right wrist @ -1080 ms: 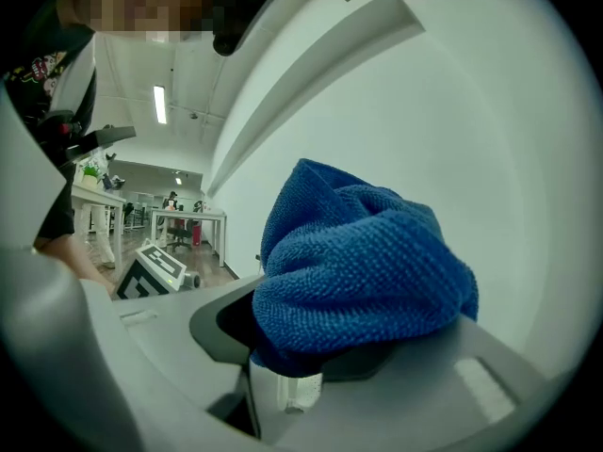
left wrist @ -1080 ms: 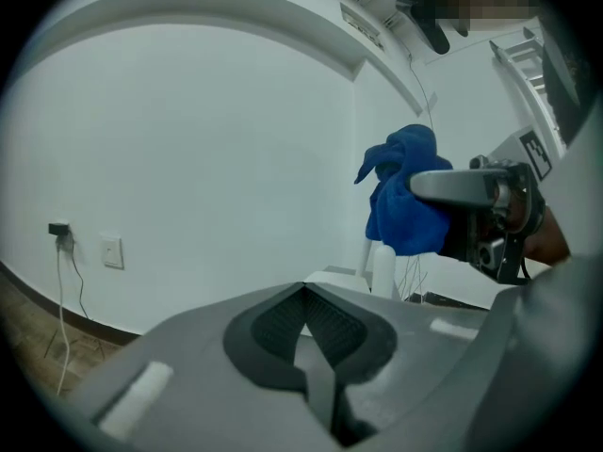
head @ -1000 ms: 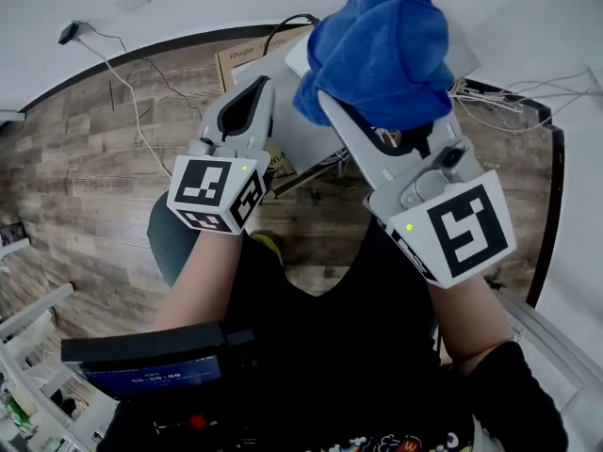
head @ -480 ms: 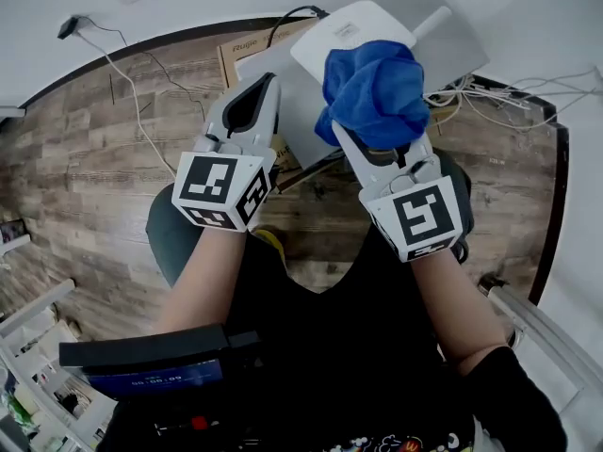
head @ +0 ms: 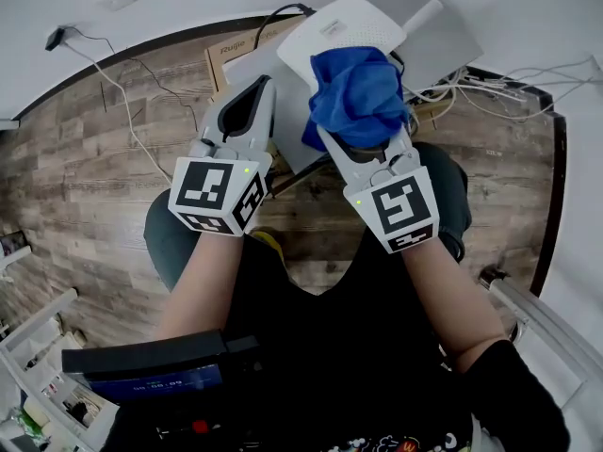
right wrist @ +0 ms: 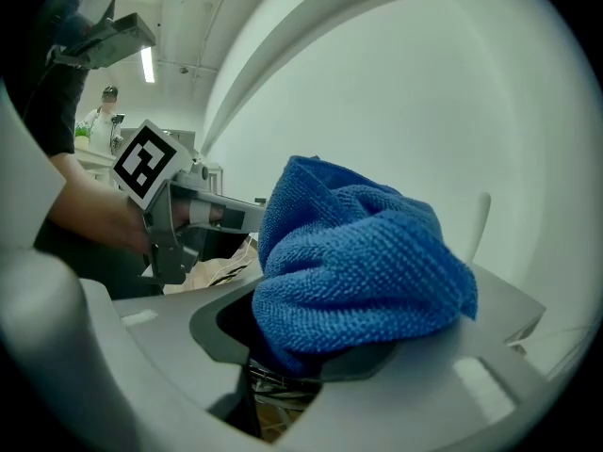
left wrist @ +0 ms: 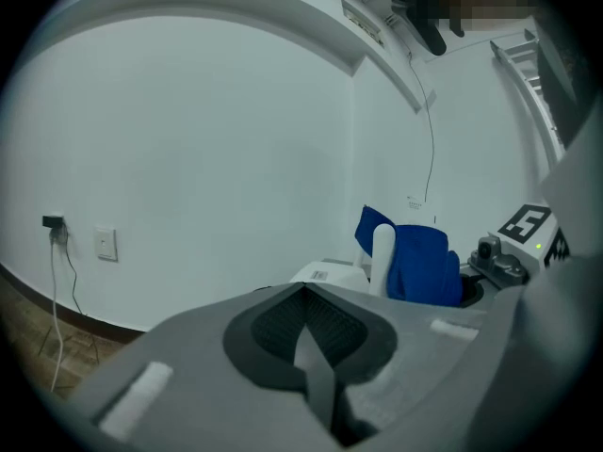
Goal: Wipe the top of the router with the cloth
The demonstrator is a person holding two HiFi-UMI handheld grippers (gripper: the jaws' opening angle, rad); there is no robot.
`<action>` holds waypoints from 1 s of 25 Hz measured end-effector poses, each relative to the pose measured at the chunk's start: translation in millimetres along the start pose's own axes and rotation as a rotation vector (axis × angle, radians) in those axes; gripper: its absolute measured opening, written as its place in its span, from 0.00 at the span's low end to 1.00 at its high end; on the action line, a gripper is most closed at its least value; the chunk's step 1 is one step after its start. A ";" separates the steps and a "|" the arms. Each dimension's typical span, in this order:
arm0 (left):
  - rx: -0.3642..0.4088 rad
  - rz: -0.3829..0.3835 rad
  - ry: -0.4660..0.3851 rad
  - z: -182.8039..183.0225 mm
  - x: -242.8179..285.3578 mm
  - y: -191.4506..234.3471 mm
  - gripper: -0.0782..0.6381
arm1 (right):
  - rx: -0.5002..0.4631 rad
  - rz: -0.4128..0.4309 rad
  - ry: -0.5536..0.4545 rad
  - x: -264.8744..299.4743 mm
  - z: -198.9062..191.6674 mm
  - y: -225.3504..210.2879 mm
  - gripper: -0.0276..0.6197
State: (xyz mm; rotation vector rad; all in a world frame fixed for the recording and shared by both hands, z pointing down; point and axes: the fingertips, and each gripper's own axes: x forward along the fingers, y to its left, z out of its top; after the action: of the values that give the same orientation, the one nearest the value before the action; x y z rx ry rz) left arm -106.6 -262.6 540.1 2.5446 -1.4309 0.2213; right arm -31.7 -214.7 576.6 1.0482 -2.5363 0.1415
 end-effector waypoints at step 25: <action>0.030 0.029 0.067 -6.4 32.7 -3.0 0.11 | 0.009 -0.182 -0.047 -11.7 4.7 -137.9 0.31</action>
State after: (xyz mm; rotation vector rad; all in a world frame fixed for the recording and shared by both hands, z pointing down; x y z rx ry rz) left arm -87.4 -286.4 553.7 2.5162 -1.4506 0.3310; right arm 70.4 -306.7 560.1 1.2928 -2.4682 0.0791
